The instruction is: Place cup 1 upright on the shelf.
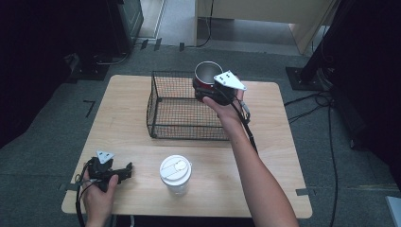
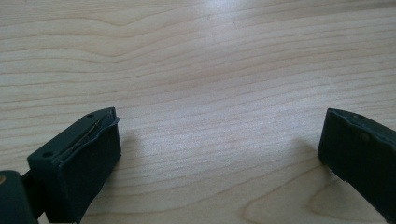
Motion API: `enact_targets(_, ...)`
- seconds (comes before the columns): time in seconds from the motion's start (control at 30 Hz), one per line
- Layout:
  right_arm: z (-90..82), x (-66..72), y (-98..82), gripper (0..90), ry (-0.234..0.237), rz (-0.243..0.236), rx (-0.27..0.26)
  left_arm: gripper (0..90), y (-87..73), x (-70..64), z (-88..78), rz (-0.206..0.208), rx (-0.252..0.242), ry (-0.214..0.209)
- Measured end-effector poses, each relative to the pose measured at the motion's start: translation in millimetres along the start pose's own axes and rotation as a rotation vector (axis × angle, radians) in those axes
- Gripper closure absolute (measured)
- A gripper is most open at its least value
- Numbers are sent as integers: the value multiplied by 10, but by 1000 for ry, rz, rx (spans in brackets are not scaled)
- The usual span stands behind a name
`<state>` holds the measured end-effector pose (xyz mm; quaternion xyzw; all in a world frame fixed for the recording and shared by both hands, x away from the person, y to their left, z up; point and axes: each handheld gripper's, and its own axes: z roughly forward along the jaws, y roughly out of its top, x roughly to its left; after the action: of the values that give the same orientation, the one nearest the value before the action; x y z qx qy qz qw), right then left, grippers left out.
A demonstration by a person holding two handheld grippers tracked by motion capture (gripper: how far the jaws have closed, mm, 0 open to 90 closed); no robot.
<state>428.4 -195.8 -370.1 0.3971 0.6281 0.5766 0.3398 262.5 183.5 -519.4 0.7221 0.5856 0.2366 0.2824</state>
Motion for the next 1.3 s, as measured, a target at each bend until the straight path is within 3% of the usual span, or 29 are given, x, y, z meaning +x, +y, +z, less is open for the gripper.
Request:
enact_targets(0.17,124,-75,-114,73,-20,4,21,0,0,0,0,0,0,0)
enact_targets(0.27,204,-138,-201,73,-53,16,39,0,0,0,0,0,0,0)
enact_targets(0.3,255,-170,-262,73,-85,12,49,0,0,0,0,0,0,0)
enact_targets(0.4,300,-202,-316,73,-100,6,57,0,0,0,0,0,0,0)
enact_targets(0.57,410,-276,-474,73,-136,39,79,0,0,-1,0,0,-1,0)
enact_targets(0.83,497,-244,-592,73,-122,41,130,0,0,-2,0,5,0,-4)
enact_targets(0.97,533,-239,-648,73,-103,66,169,0,0,-2,0,5,0,-4)
enact_targets(1.3,604,-292,-776,72,-133,67,269,0,0,-1,0,6,1,-4)
